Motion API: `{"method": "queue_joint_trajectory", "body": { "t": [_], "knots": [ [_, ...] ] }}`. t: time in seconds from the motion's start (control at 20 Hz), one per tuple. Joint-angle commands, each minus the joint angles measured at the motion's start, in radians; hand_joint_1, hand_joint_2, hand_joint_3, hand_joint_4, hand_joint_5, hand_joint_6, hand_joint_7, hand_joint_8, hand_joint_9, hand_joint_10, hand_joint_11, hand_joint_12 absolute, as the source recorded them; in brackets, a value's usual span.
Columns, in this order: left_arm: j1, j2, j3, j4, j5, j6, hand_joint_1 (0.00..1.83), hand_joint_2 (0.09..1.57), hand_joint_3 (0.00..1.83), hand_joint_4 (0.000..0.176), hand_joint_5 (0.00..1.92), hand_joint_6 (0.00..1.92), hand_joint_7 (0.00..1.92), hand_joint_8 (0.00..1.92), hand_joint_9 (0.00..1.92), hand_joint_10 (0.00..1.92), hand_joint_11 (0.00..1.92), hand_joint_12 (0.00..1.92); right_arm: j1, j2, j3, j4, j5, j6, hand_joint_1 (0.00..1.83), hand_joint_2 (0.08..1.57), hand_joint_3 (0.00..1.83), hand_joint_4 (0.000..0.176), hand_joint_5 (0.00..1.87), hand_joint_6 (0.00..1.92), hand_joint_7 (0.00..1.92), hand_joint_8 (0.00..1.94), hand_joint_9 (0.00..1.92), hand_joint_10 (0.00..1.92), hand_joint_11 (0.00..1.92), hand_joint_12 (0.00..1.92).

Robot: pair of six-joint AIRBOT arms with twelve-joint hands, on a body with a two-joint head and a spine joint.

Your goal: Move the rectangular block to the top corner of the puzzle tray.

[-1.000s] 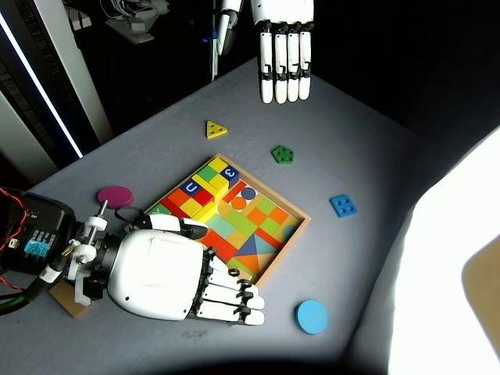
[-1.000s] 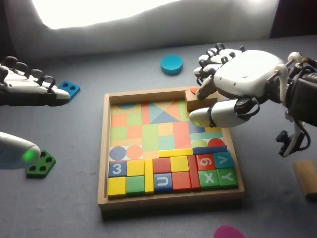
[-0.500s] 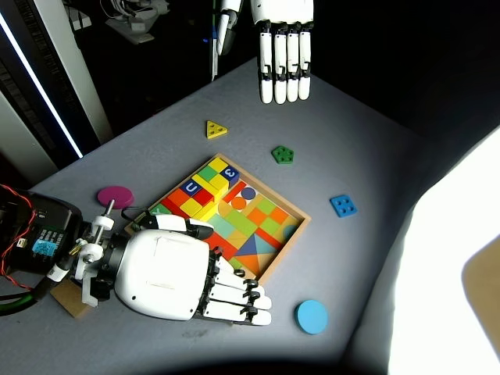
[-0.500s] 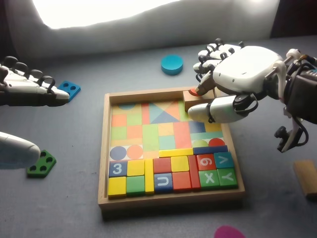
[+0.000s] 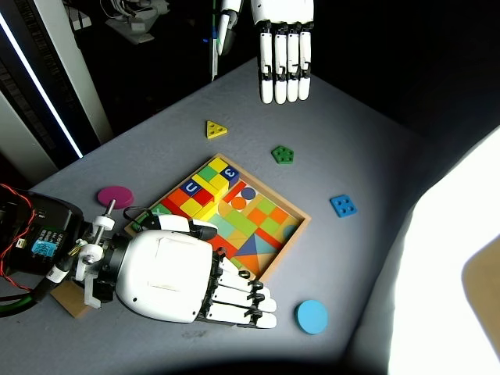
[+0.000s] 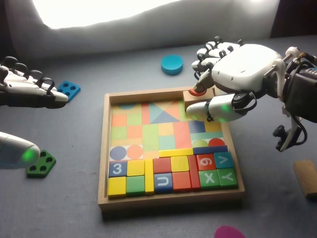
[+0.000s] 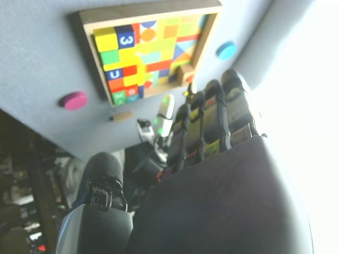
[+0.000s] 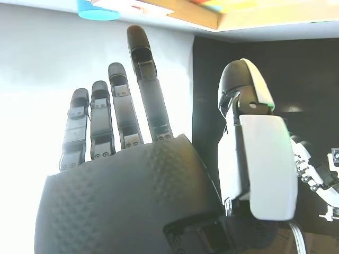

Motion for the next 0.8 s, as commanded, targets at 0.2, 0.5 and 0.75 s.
{"method": "queue_joint_trajectory", "body": {
  "t": [0.2,0.5,0.75],
  "knots": [
    [-0.01,0.003,-0.002,0.01,0.082,-0.004,0.09,1.33,0.0,0.0,0.1,0.0,0.1,0.0,0.07,0.01,0.0,0.16,0.008,0.019,-0.029,-0.013,0.086,0.0,0.0,1.2,0.0,0.0,0.69,0.01,0.23,0.0,0.04,0.0,0.0,0.0],
    [-0.01,0.003,-0.002,0.01,0.082,-0.004,0.08,1.33,0.0,0.0,0.09,0.0,0.09,0.0,0.06,0.0,0.0,0.18,-0.003,0.02,-0.028,-0.013,0.085,-0.004,0.0,1.2,0.0,0.0,0.69,0.01,0.21,0.0,0.04,0.0,0.0,0.0],
    [-0.01,0.003,-0.003,0.01,0.082,-0.004,0.05,1.34,0.0,0.0,0.08,0.0,0.07,0.0,0.05,0.0,0.0,0.16,-0.008,0.019,-0.021,-0.013,0.083,-0.005,0.0,1.19,0.0,0.0,0.69,0.01,0.2,0.0,0.02,0.0,0.0,0.0]
  ]
}}
